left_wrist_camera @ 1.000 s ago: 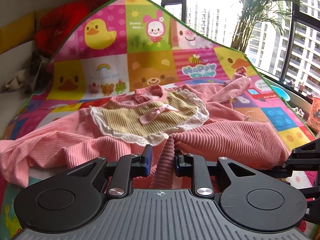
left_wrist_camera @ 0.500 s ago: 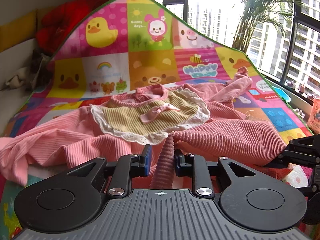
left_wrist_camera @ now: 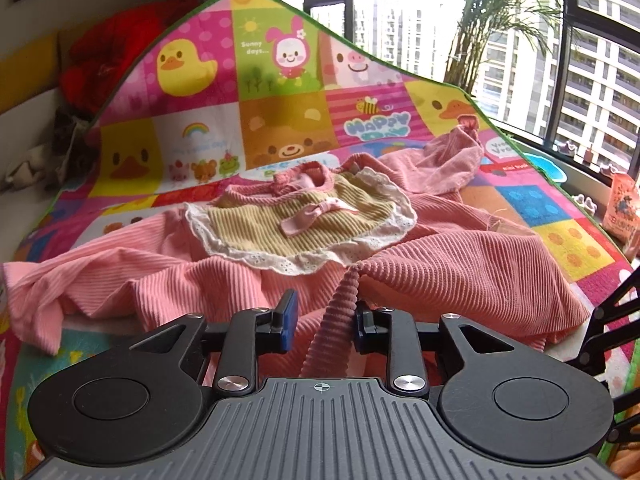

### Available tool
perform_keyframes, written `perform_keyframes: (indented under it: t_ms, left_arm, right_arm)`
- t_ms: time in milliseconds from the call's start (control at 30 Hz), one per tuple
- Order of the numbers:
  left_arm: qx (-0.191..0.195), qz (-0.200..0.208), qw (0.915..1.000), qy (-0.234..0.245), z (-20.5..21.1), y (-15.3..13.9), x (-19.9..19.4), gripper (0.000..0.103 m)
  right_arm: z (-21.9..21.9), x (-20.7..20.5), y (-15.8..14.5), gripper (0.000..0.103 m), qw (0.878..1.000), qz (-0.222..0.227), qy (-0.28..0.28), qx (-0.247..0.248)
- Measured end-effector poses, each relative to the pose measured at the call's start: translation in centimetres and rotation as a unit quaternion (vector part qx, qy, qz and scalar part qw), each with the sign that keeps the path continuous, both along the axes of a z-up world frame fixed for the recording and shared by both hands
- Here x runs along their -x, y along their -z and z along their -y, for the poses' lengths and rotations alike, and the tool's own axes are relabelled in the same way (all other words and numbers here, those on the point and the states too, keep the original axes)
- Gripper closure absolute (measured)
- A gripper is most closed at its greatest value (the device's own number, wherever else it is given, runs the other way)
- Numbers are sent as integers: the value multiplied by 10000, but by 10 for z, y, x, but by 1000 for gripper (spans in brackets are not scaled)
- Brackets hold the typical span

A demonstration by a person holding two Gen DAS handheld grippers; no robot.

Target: Fold clothes

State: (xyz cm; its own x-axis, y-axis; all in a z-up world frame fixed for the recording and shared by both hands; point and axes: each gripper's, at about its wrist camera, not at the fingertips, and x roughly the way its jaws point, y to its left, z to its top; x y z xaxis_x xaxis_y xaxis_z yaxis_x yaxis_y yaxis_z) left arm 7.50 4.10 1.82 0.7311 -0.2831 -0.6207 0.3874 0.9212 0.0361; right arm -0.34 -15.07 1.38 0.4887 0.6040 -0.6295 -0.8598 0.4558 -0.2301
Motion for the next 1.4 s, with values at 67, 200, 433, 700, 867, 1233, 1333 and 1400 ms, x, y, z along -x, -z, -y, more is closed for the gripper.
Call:
perform_keyframes:
  t_ms: [67, 200, 433, 700, 867, 1233, 1333, 1400]
  left_arm:
    - [-110, -44, 9999, 99, -1, 7, 16, 61]
    - [-369, -118, 9992, 126, -5, 21, 42, 57]
    - [-692, 242, 9967, -340, -17, 18, 54, 86]
    - [-490, 383, 9980, -92, -21, -13, 86, 92]
    - [-311, -128, 9993, 181, -22, 1, 104, 86]
    - [-783, -124, 9967, 181, -23, 14, 94, 48]
    - [-1086, -32, 9937, 263, -14, 22, 87, 47]
    - [-1257, 43, 9916, 298, -9, 26, 82, 50]
  right_arm:
    - [8, 3, -9, 95, 9998, -23, -31, -196]
    - [28, -1, -23, 48, 9977, 200, 402, -502]
    - [44, -35, 4, 40, 9844, 624, 1641, 106]
    - [81, -31, -15, 91, 9733, 686, 2177, -255]
    - [100, -12, -14, 91, 9745, 405, 2198, -203]
    - [113, -8, -14, 45, 9776, 11, 2065, -403]
    - [96, -10, 3, 46, 9809, 79, 1939, -116]
    - [89, -16, 11, 46, 9793, 199, 2012, -21]
